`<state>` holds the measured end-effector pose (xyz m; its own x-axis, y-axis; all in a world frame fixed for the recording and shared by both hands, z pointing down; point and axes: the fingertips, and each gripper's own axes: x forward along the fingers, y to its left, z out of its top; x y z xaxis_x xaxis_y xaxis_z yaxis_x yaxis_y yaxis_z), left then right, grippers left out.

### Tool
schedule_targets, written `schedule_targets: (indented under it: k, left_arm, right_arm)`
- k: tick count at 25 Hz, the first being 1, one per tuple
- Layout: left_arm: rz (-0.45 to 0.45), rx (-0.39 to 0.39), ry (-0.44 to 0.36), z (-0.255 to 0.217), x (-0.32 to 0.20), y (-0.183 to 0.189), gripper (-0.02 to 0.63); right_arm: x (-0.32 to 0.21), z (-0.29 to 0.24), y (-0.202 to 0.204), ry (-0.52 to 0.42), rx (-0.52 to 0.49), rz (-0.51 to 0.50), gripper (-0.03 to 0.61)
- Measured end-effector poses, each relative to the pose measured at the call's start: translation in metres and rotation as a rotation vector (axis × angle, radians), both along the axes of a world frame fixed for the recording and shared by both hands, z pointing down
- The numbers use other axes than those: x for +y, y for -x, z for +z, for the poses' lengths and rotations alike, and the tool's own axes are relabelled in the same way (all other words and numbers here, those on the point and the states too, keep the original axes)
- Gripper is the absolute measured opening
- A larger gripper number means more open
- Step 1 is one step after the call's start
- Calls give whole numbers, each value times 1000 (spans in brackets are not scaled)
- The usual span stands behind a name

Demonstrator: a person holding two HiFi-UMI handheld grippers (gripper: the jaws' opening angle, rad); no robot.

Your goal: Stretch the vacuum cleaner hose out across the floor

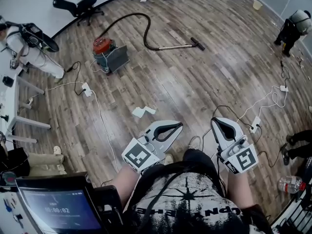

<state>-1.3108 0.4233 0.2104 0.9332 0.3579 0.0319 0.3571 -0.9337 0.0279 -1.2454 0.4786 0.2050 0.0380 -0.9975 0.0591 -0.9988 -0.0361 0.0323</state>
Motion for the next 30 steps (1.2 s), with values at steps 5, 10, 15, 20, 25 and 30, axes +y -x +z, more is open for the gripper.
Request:
schedule_targets:
  k: [5,10,15,20,25,30]
  left_arm:
    - [-7,-1,6,2,-2,-16,0]
    - [-1,-34,3,-2,3,-61,0]
    - [-2,-42,-6,0,-4,-154,0]
    - [-38,-39,3,-18,-10,-219,0]
    - [-50,-30,11,-17,-14,-262,0]
    - [-53,-32,10,-7,-43,-293,0]
  right_arm:
    - [-2,2,-13,5,5,-14,8]
    - [8,-4,-60,4,3,0,8]
    - [12,2,-151,-29,-5,2,8]
    - [17,-8,-217,-31,-4,-50,8]
    - [5,-19,-263,-94,-26,-64,8]
    - [-28,-3,-288,-52,-47,-96,7]
